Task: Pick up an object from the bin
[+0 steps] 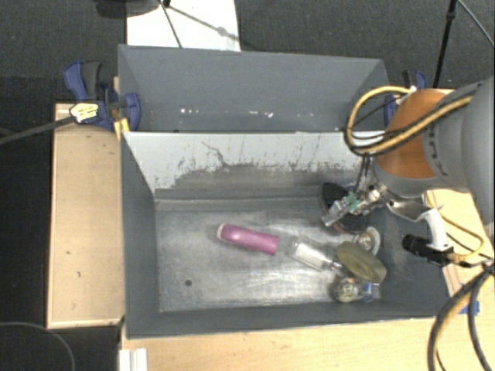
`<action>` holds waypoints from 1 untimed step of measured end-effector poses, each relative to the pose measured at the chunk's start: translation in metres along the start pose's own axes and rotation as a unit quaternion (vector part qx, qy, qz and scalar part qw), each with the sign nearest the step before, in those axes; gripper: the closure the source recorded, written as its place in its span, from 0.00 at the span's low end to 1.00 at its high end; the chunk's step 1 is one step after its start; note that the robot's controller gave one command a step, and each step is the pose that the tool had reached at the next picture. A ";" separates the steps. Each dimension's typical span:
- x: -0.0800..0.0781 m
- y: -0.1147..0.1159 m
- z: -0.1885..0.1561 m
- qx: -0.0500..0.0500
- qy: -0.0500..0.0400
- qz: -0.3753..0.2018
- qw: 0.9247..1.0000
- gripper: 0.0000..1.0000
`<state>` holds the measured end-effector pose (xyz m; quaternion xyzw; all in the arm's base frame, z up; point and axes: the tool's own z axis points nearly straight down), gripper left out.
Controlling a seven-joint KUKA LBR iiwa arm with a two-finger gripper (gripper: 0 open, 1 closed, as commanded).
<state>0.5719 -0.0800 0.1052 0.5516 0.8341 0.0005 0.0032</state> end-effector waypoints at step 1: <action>-0.001 0.001 -0.039 0.000 0.001 -0.007 1.000 1.00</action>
Offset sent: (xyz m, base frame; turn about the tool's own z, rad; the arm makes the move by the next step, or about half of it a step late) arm 0.0001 -0.0002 0.0366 0.0000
